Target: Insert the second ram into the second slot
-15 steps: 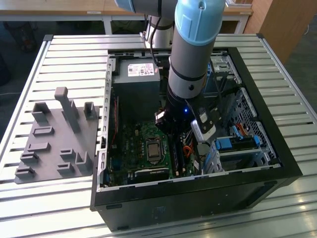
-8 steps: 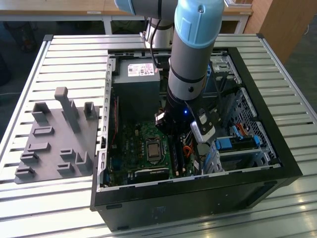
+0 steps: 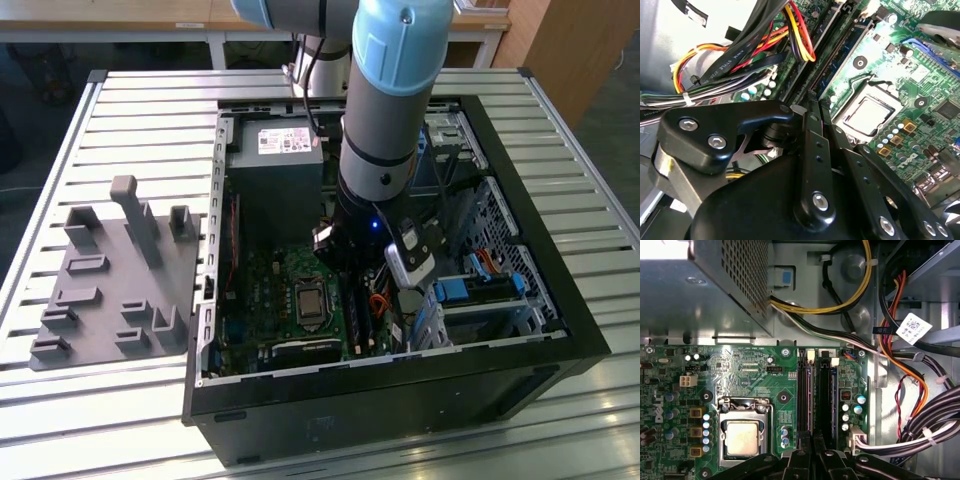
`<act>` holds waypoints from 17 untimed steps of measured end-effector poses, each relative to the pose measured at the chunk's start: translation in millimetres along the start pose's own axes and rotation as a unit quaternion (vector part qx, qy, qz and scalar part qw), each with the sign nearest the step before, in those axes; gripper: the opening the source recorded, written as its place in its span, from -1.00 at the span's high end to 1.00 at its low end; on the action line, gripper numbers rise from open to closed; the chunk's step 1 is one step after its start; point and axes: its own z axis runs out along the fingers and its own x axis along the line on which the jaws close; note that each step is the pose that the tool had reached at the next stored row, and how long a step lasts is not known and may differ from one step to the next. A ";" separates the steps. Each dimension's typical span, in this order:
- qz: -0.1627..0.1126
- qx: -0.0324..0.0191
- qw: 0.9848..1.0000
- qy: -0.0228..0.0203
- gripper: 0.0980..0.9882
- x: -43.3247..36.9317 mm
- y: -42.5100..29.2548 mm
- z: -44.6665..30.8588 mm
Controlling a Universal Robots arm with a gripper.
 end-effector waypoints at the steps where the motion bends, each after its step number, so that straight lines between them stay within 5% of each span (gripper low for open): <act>1: 0.001 0.000 1.000 0.000 0.92 0.0 0.0 -0.1; 17: 0.010 0.001 1.000 0.000 0.92 -0.1 -0.2 3.1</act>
